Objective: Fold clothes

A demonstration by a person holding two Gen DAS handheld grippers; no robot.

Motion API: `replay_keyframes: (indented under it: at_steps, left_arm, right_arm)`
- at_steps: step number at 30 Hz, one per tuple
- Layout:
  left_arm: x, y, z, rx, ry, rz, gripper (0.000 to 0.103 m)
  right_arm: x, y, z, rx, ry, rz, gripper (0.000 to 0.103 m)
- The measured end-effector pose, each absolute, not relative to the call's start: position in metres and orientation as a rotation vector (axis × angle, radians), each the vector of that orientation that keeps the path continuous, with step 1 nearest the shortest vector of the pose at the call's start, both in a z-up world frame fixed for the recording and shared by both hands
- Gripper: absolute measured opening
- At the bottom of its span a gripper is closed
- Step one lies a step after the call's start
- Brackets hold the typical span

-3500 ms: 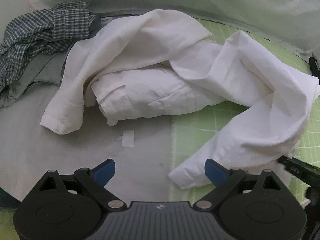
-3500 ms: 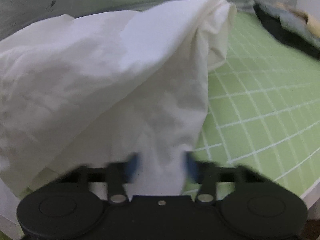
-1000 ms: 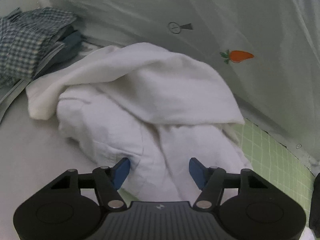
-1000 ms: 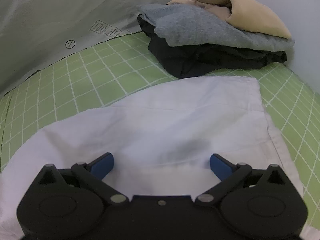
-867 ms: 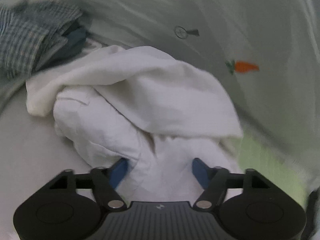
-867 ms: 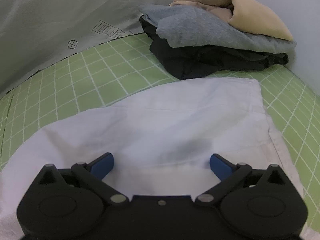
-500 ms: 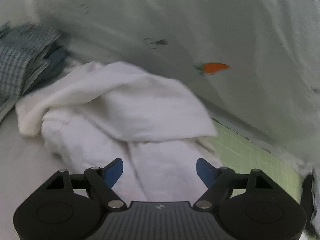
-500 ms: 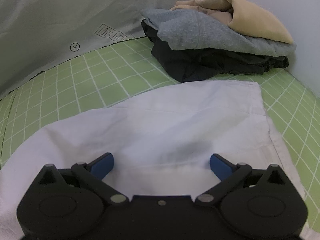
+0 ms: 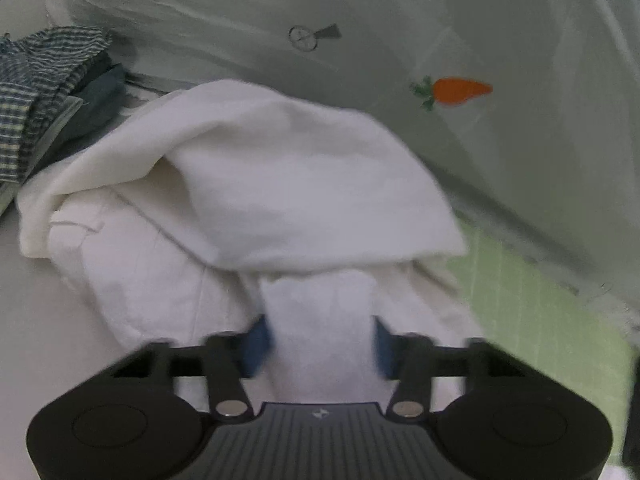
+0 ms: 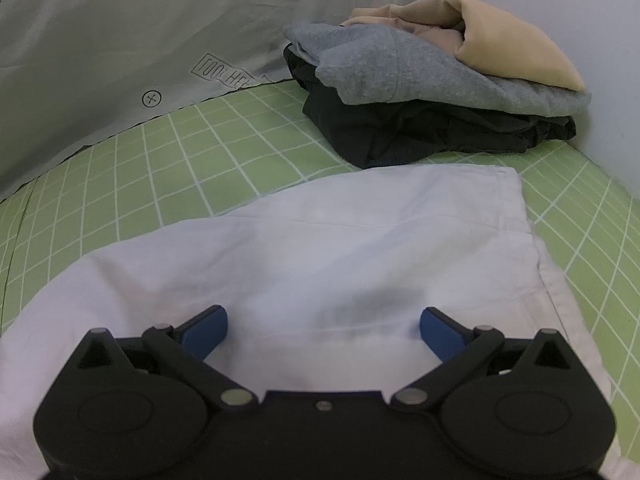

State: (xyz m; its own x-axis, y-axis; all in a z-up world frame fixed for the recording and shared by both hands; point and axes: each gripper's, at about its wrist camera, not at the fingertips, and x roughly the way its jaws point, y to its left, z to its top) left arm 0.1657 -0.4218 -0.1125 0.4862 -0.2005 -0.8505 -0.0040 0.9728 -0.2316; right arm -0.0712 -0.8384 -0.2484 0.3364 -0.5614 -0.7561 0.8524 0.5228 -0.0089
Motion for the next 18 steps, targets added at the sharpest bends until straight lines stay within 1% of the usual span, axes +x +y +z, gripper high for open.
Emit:
replay_keyframes:
  at_steps: [1,2,5,13,18]
  left_arm:
    - [0.163,-0.421,-0.112,-0.223,1.062,-0.119,0.025]
    - [0.158,-0.419,-0.110,-0.226,1.061,-0.114,0.016]
    - [0.143,-0.412,-0.101,-0.210,1.048,-0.098,0.011]
    - [0.051,-0.363,-0.079,-0.195,1.004,-0.050,0.009]
    - [-0.014,-0.333,-0.089,-0.198,1.069,-0.007,0.009]
  right_arm:
    - [-0.071,-0.839,-0.248,0.433,0.789,-0.958,0.103]
    - [-0.070,-0.840,-0.248,0.436,0.795,-0.958,0.103]
    - [-0.069,-0.842,-0.247,0.444,0.810,-0.954,0.103]
    - [-0.072,-0.834,-0.241,0.470,0.892,-0.887,0.103]
    - [-0.083,-0.805,-0.240,0.445,0.914,-0.825,0.103]
